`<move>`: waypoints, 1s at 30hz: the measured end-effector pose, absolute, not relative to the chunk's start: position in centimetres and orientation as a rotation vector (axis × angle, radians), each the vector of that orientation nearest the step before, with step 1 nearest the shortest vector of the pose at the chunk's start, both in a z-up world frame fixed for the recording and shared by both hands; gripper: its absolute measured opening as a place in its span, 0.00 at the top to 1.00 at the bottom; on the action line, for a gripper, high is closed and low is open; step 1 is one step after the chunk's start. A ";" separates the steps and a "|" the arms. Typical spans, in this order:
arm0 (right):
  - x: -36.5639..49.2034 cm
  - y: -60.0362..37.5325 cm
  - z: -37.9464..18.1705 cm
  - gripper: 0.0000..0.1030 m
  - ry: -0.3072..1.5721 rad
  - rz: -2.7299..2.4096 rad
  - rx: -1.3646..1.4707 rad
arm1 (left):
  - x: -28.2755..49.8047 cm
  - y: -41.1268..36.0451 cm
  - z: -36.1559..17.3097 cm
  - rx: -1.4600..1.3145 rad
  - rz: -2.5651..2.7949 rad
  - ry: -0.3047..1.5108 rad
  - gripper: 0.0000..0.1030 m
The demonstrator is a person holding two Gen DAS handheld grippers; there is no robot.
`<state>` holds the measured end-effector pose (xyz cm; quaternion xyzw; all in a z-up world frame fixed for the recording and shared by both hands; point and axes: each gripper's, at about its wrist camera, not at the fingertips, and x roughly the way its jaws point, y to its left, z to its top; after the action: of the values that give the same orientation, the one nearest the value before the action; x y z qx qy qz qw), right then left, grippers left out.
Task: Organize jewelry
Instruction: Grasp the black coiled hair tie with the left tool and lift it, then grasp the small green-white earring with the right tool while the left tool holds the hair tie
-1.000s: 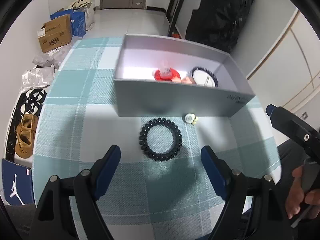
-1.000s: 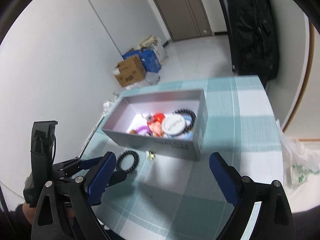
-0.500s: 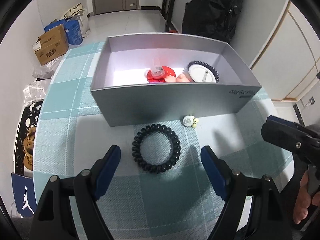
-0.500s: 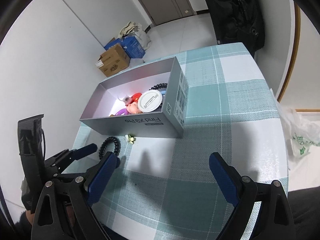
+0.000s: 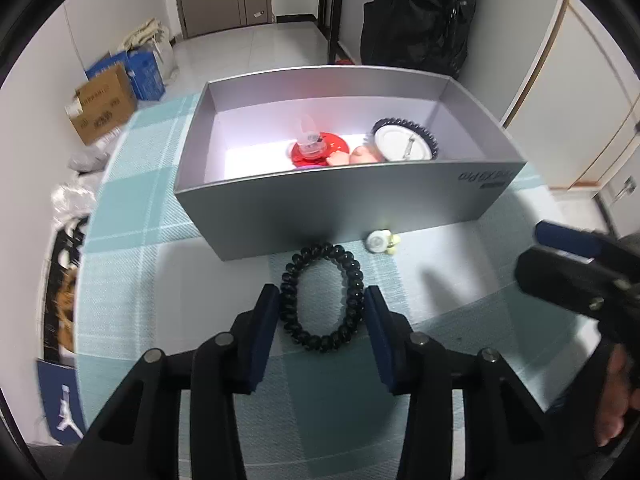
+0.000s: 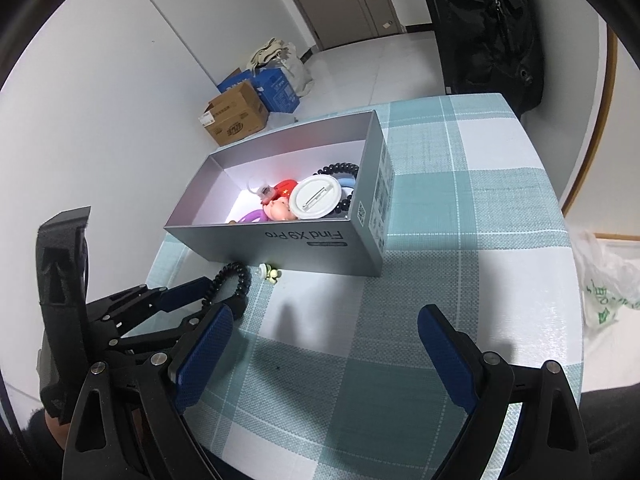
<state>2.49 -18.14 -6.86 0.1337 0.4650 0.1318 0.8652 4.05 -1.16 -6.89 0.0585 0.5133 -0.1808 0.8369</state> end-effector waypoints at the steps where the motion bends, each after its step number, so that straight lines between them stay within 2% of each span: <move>1: 2.5 -18.1 -6.9 0.09 0.975 0.274 0.281 | 4.2 -1.1 -6.9 0.108 -0.388 1.090 0.64; 10: 2.5 -17.6 -7.0 0.09 0.969 0.304 0.278 | 3.6 -0.1 -5.1 0.008 -0.429 1.063 0.64; 20: 2.9 -15.0 -7.5 0.10 0.971 0.383 0.241 | 2.7 1.0 -2.0 -0.068 -0.440 0.938 0.64; 30: 5.3 -12.8 -8.9 0.32 0.978 0.403 0.237 | 2.7 3.4 -0.1 -0.140 -0.420 0.810 0.64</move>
<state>5.32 -12.77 -8.86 0.1130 0.4653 0.1918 0.8567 2.66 3.36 -0.13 -0.0673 0.3908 -0.2027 0.8954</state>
